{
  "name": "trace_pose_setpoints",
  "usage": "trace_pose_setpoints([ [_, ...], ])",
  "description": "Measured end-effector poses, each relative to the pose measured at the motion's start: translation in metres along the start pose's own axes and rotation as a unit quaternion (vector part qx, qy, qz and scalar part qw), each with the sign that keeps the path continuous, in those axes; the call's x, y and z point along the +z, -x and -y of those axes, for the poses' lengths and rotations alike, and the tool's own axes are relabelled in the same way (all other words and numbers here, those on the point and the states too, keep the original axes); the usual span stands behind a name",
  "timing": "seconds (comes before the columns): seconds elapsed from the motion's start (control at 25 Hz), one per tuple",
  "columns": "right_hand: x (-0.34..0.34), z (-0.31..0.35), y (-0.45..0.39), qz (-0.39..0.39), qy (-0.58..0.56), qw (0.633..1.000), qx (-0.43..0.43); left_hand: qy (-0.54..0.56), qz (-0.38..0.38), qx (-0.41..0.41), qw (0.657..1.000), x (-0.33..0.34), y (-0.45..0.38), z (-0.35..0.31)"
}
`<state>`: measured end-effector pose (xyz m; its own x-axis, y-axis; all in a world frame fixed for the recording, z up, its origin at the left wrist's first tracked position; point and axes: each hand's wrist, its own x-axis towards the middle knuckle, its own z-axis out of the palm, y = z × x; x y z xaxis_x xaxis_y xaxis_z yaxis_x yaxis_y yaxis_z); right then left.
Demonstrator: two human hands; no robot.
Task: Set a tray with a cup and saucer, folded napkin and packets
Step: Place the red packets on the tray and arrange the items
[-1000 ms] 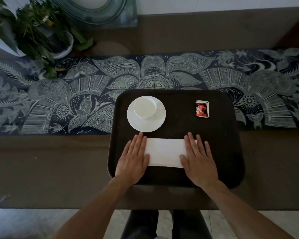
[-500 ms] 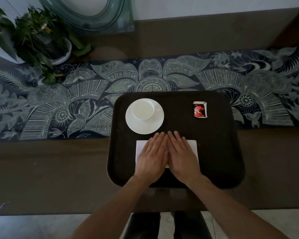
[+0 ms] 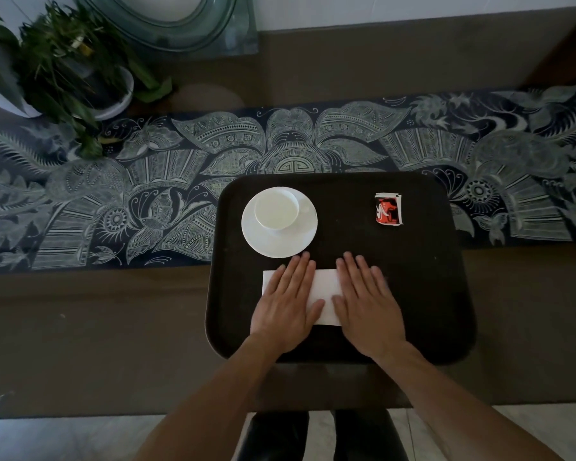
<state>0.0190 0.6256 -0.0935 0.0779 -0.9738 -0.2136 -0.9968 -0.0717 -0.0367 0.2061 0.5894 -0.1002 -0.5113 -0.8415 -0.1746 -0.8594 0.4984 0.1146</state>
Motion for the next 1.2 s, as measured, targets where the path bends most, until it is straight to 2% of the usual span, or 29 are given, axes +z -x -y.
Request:
trace_pose_setpoints([
  [0.12, 0.001, -0.026, 0.010, 0.007, -0.001, 0.999, 0.035, -0.004, 0.003, -0.009, 1.000, 0.002, 0.011, 0.022],
  [0.36, -0.001, -0.023, 0.009, 0.030, -0.014, 0.999, 0.035, -0.006, 0.014, -0.011, 1.000, -0.002, 0.029, 0.052],
  [0.52, -0.015, -0.019, 0.012, 0.083, -0.018, 0.996, 0.041, -0.008, 0.042, -0.023, 0.999, -0.012, 0.030, 0.047],
  [0.72, -0.052, -0.016, 0.006, 0.165, -0.028, 0.983, 0.078, -0.025, 0.118, -0.022, 0.993, -0.042, 0.023, 0.046],
  [0.84, -0.074, -0.018, 0.012, 0.172, -0.015, 0.979, 0.107, -0.049, 0.158, -0.038, 0.986, -0.073, 0.014, 0.044],
  [1.0, -0.103, -0.033, 0.016, 0.131, 0.004, 0.986, 0.102, -0.080, 0.126, -0.016, 0.989, -0.112, -0.006, 0.031],
  [1.2, -0.124, -0.058, 0.015, 0.140, -0.015, 0.987, 0.081, -0.003, 0.192, 0.037, 0.981, -0.144, -0.048, -0.009],
])
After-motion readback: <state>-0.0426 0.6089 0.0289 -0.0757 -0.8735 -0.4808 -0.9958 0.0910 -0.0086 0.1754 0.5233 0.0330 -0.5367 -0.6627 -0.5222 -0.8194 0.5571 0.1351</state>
